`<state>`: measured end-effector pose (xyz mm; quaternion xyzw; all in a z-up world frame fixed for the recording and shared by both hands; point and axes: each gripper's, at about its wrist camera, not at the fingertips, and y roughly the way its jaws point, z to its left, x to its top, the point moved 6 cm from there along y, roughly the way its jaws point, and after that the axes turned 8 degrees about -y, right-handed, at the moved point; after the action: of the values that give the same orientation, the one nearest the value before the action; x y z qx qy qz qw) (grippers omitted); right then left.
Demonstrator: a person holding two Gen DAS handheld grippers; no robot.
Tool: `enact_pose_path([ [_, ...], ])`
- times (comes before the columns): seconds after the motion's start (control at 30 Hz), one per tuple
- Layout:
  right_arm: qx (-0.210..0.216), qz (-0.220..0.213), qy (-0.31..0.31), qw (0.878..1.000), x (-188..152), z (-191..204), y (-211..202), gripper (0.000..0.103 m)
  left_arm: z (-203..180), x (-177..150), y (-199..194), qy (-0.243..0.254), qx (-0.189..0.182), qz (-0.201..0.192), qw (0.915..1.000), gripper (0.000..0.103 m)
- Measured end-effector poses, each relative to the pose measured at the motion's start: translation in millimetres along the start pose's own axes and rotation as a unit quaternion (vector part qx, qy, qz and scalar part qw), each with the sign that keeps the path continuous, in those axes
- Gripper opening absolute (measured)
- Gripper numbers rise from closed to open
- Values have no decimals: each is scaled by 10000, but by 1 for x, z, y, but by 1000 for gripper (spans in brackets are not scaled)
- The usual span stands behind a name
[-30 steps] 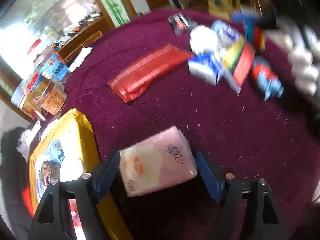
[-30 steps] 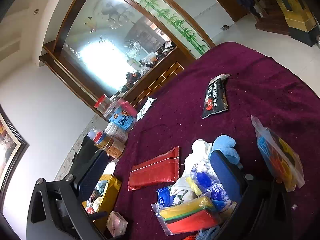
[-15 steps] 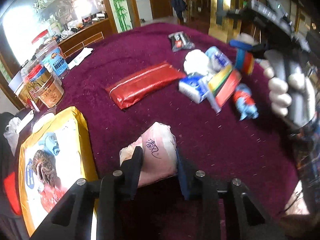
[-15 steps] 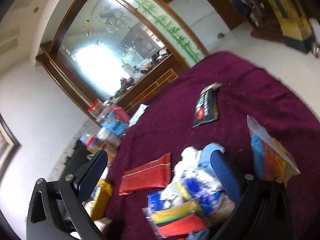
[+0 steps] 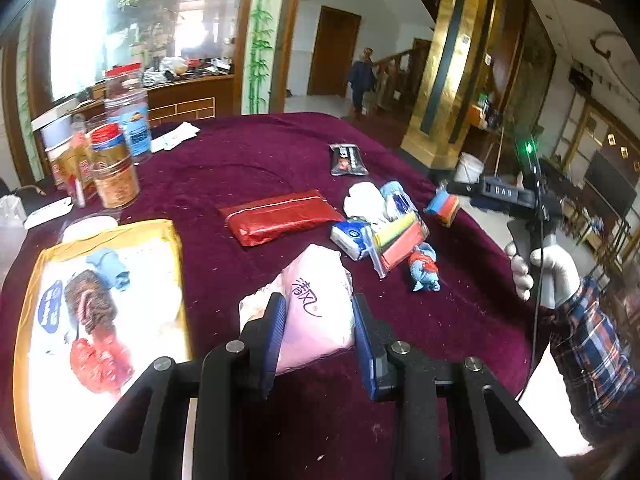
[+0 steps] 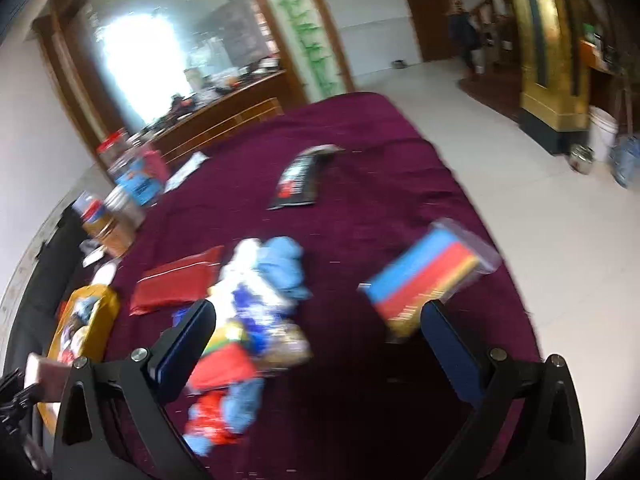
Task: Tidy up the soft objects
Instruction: 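Lift the pink tissue pack with the left gripper while the right gripper grasps the striped bag, then lower the pink tissue pack and striped bag into the tray and release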
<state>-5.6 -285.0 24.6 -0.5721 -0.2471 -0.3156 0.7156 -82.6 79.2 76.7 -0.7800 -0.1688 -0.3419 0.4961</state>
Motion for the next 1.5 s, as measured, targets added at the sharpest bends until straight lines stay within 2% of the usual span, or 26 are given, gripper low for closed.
enact_pose_path([
  [0.1,-168,44,256,9995,2,-23,7,102,12,-1,-7,-168,41,-48,9998,34],
  [0.2,-387,312,-71,9987,2,-22,26,97,26,-2,-12,-375,117,-89,9992,34],
  [0.27,-608,550,-368,9960,1,-19,43,84,38,-1,-18,-497,267,-152,9983,34],
  [0.33,-994,865,-523,9899,-2,-24,61,75,48,-3,-23,-593,387,-193,9973,34],
  [0.37,-1165,939,-554,9872,-3,-27,65,74,57,-4,-28,-664,505,-230,9962,34],
  [0.47,-1195,1120,-321,9860,-3,-34,75,74,79,-8,-39,-831,754,-281,9933,34],
  [0.57,-1010,1250,177,9868,-2,-43,80,75,104,-12,-45,-996,1029,-310,9892,34],
  [0.63,-778,1233,621,9874,1,-46,78,79,121,-18,-50,-1159,1170,-328,9858,34],
  [0.73,-531,1217,1273,9829,5,-53,78,83,140,-25,-54,-1361,1231,-339,9824,34],
  [0.83,-743,1278,1397,9791,10,-53,84,83,153,-32,-56,-1483,1298,-321,9799,34],
  [0.9,-1036,1344,1183,9784,14,-47,90,82,160,-34,-54,-1570,1318,-269,9784,34],
  [0.93,-1314,1382,963,9769,16,-45,93,68,163,-35,-53,-1596,1334,-244,9778,34],
  [0.97,-1613,1406,735,9741,17,-43,95,44,168,-35,-50,-1625,1380,-195,9768,34],
  [1.0,-1782,1405,521,9725,18,-40,96,43,171,-36,-50,-1630,1420,-161,9762,34],
  [1.17,-1451,1202,581,9804,9,-37,74,41,195,-33,-34,-1679,1791,148,9693,34],
  [1.27,-1337,1009,492,9846,7,-29,50,41,211,-32,-24,-1665,2147,296,9619,35],
  [1.33,-1216,888,383,9879,7,-18,35,41,221,-29,-21,-1770,2258,297,9575,40],
  [1.37,-1081,814,286,9904,8,-7,24,41,226,-27,-21,-1826,2319,282,9550,42],
  [1.43,-867,708,89,9937,11,13,12,41,233,-23,-19,-1913,2367,271,9522,62],
  [1.5,-653,605,-216,9958,15,44,0,41,239,-20,-19,-2098,2234,245,9516,72],
])
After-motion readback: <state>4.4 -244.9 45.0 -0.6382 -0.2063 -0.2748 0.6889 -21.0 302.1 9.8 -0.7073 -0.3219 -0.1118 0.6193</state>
